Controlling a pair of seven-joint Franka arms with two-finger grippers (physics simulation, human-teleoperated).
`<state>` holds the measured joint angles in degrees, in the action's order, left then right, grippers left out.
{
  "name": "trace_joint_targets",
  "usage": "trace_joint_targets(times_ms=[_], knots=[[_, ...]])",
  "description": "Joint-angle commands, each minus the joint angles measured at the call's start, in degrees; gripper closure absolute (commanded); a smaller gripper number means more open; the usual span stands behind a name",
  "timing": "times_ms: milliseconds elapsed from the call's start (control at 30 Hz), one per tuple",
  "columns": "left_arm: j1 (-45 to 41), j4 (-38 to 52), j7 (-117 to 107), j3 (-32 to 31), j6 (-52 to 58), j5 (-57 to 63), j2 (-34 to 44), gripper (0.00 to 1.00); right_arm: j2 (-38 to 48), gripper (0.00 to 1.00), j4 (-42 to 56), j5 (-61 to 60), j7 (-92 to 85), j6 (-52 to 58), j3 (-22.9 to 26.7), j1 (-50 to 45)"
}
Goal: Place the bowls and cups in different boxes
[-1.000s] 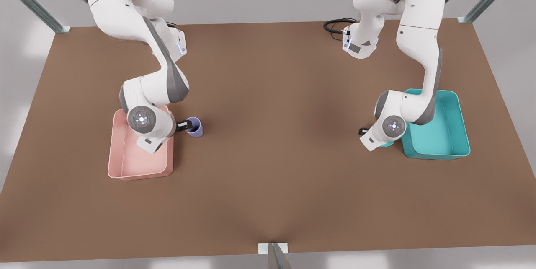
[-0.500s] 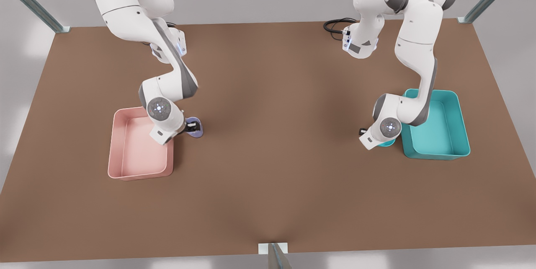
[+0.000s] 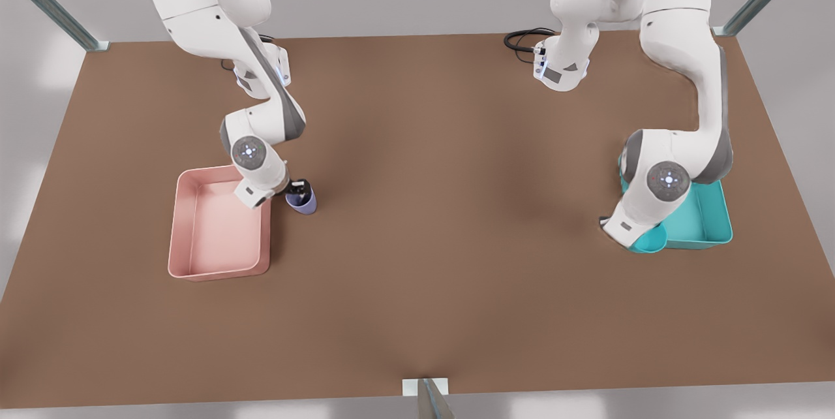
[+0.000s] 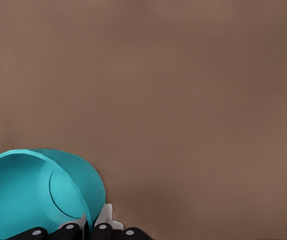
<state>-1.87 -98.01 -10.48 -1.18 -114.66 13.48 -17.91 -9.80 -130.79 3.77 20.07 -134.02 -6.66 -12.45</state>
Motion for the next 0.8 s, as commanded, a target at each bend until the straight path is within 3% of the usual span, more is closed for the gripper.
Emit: trace_joint_targets(times_ms=[0,33,167,333,500,533,567,633,667,733,767], knots=[[4.33,3.26,-2.27,1.97,19.83,-0.29,1.3,0.79,0.05,0.0,-0.87,-0.43,3.05,-3.44,-0.02,-0.12],[5.12,2.91,0.9,5.92,17.73,-0.56,1.04,0.79,-0.3,0.0,-1.22,-0.43,3.05,-3.97,-0.02,-0.12],[7.41,-10.89,1.96,10.24,-2.31,-0.47,-1.34,0.79,-1.62,0.0,-1.49,-0.52,2.96,-4.85,-0.02,0.06],[9.96,-19.42,1.96,10.32,-17.17,-0.65,-5.9,0.79,-2.68,0.07,-3.16,-0.43,2.96,-6.87,-0.02,-0.12],[12.59,-19.41,1.96,10.32,-20.16,-0.65,-9.69,0.79,-2.85,0.33,-3.86,-0.43,2.87,-7.66,-0.02,-0.12],[12.42,-19.33,2.66,10.32,-19.9,-0.65,-9.6,0.11,-3.11,0.34,-3.86,-0.43,2.87,-7.84,-0.02,-0.21],[11.98,-19.33,3.1,10.41,-18.59,-0.65,-8.99,0.0,-3.47,0.36,-3.86,-0.43,2.87,-8.36,-0.02,-0.12],[10.84,-18.28,2.75,10.32,-7.97,-0.73,-2.49,0.0,-4.43,0.39,-3.86,-0.43,2.87,-8.72,-0.02,-0.12],[10.57,-14.24,3.01,9.8,3.8,-1.43,1.2,0.0,-4.43,0.42,-3.86,-0.43,2.87,-8.72,-0.02,-0.12],[10.4,5.25,2.92,1.11,30.53,-5.03,2.62,0.0,-4.43,0.63,-3.6,-0.43,2.96,-8.72,-0.11,-0.29],[9.61,10.09,2.75,-2.58,33.7,-7.05,2.62,0.0,-4.35,0.71,-3.42,-0.43,3.04,-8.63,-0.11,-0.29]])
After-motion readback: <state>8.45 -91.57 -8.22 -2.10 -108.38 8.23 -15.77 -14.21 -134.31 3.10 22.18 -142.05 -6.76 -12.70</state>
